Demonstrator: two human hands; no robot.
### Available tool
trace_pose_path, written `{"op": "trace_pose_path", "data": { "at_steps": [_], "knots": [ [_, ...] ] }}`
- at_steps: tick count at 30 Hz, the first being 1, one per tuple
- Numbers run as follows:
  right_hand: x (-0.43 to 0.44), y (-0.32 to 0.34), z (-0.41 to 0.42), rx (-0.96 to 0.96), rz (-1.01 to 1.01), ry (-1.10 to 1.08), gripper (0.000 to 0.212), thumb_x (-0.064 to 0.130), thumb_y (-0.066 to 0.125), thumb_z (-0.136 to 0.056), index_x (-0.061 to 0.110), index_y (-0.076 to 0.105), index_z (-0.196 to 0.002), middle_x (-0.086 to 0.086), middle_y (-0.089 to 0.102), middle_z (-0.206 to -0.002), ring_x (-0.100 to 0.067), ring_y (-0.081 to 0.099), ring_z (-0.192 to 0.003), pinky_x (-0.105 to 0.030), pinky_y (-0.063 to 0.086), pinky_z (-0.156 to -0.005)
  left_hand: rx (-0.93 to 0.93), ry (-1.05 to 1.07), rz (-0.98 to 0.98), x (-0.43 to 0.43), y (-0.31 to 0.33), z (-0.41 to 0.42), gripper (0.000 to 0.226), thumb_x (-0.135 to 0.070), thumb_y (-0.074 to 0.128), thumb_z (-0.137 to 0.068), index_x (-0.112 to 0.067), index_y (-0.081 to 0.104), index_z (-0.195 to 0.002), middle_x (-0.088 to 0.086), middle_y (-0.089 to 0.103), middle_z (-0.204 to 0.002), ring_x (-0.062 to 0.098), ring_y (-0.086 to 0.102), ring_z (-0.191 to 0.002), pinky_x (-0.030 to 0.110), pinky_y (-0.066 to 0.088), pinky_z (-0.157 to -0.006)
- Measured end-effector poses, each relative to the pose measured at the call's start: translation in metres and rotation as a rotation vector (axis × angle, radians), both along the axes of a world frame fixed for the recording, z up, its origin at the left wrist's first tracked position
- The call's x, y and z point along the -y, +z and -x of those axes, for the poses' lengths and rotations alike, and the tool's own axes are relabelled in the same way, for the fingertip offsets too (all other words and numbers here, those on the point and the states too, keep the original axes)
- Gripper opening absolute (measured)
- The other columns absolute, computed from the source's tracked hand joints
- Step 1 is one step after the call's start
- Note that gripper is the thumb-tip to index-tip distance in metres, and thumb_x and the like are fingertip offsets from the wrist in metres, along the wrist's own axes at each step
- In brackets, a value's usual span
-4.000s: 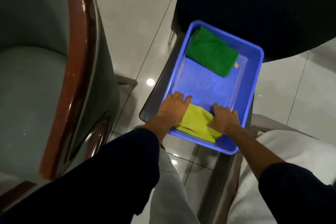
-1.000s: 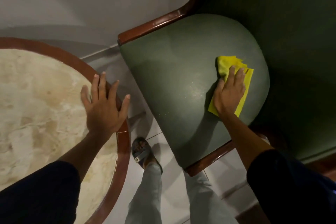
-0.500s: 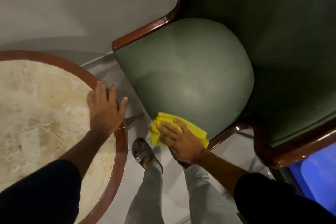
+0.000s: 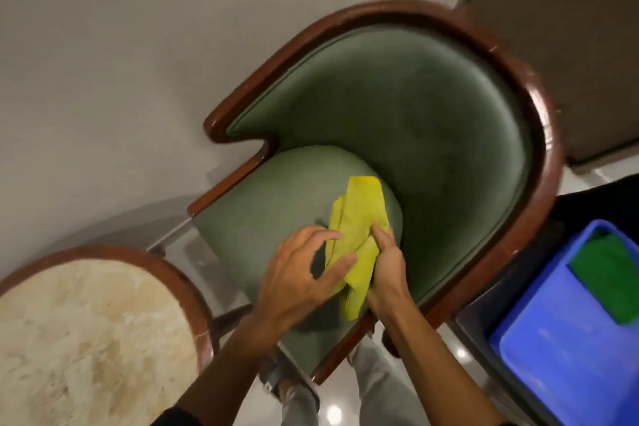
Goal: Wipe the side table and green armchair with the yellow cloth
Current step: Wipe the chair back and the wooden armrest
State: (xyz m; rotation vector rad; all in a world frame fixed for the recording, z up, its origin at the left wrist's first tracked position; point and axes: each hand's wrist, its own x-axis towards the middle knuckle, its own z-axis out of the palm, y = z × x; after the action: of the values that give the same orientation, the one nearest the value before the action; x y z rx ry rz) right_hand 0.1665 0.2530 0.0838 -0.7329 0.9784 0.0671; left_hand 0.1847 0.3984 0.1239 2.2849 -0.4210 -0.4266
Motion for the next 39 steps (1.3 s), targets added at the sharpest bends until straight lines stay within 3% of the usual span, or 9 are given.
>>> {"op": "trace_pose_path", "data": {
  "at_steps": [4,8,12,15,22,26,33,35,39],
  "knots": [
    [0.084,0.069,-0.037,0.202,0.115,-0.109,0.023,0.027,0.043,-0.102,0.021,0.062,-0.113,-0.011,0.068,-0.109,-0.028,0.064,-0.100,-0.049,0.050,-0.094,0.022,-0.297,-0.156,0.092,0.048,-0.031,0.080,-0.078,0.049,-0.074,-0.038,0.039,-0.143,-0.012,0.050,-0.144,0.012,0.051,-0.127,0.036,0.045,-0.105],
    [0.170,0.120,-0.027,0.315,0.371,-0.263,0.035,0.039,0.045,-0.098,0.026,0.056,-0.129,-0.002,0.066,-0.122,-0.020,0.062,-0.110,-0.037,0.052,-0.094,-0.087,-0.190,0.166,0.185,0.081,-0.042,0.043,-0.041,0.052,-0.074,-0.037,0.063,-0.115,-0.011,0.073,-0.109,0.013,0.067,-0.099,0.027,0.055,-0.083],
    [0.234,0.122,-0.020,-0.023,1.156,0.063,0.063,0.071,0.032,-0.091,0.043,0.026,-0.148,0.003,0.029,-0.160,-0.011,0.030,-0.145,-0.039,0.030,-0.113,-0.503,-0.001,0.489,0.261,0.071,-0.071,0.018,-0.025,0.059,-0.075,-0.033,0.071,-0.087,-0.012,0.072,-0.074,0.002,0.066,-0.071,0.022,0.055,-0.069],
    [0.242,0.091,-0.041,-0.399,1.404,0.482,0.074,0.053,0.042,-0.097,0.021,0.010,-0.155,-0.017,0.007,-0.164,-0.034,0.016,-0.149,-0.052,0.023,-0.117,-0.410,-0.030,0.110,0.274,0.037,-0.090,0.028,-0.023,0.065,-0.086,-0.019,0.066,-0.114,0.006,0.074,-0.108,0.022,0.069,-0.104,0.032,0.052,-0.087],
    [0.278,0.058,-0.081,-0.316,1.595,0.651,0.090,0.057,0.057,-0.088,0.012,0.013,-0.152,-0.019,0.046,-0.135,-0.037,0.053,-0.114,-0.051,0.051,-0.085,0.446,-0.171,-0.473,0.206,0.016,-0.221,0.069,-0.041,0.056,-0.090,-0.020,0.029,-0.151,0.013,0.025,-0.162,0.028,0.022,-0.150,0.051,0.025,-0.119],
    [0.293,0.062,-0.140,-0.324,1.826,0.805,0.080,0.062,0.049,-0.089,0.009,0.028,-0.145,-0.017,0.055,-0.123,-0.035,0.058,-0.102,-0.048,0.052,-0.081,0.371,-0.004,-0.682,0.142,0.006,-0.299,0.087,-0.049,0.052,-0.093,-0.012,0.007,-0.157,0.020,0.000,-0.166,0.036,0.003,-0.153,0.059,0.010,-0.121],
    [0.268,0.052,-0.261,-0.169,2.187,0.907,0.060,0.052,0.046,-0.095,0.007,0.044,-0.135,-0.016,0.062,-0.112,-0.037,0.061,-0.093,-0.047,0.042,-0.086,0.158,0.133,-0.706,0.070,-0.032,-0.323,0.108,-0.068,0.052,-0.085,-0.013,-0.007,-0.156,0.024,0.004,-0.165,0.041,0.008,-0.152,0.061,0.014,-0.121],
    [0.248,0.047,-0.296,-0.100,2.308,0.951,0.050,0.034,0.044,-0.100,0.007,0.040,-0.142,-0.021,0.059,-0.125,-0.041,0.058,-0.108,-0.049,0.040,-0.099,0.149,0.136,-0.700,0.070,-0.037,-0.323,0.115,-0.076,0.050,-0.080,-0.013,-0.009,-0.156,0.023,0.001,-0.165,0.040,0.004,-0.152,0.059,0.012,-0.121],
    [0.202,0.037,-0.338,0.201,2.272,1.173,0.061,0.011,0.008,-0.093,0.009,0.013,-0.154,-0.022,0.017,-0.161,-0.047,0.009,-0.147,-0.055,0.006,-0.120,0.068,0.133,-0.697,0.069,-0.035,-0.331,0.127,-0.090,0.040,-0.066,-0.014,-0.009,-0.156,0.019,-0.006,-0.166,0.038,-0.001,-0.153,0.058,0.009,-0.121]
  ]
}}
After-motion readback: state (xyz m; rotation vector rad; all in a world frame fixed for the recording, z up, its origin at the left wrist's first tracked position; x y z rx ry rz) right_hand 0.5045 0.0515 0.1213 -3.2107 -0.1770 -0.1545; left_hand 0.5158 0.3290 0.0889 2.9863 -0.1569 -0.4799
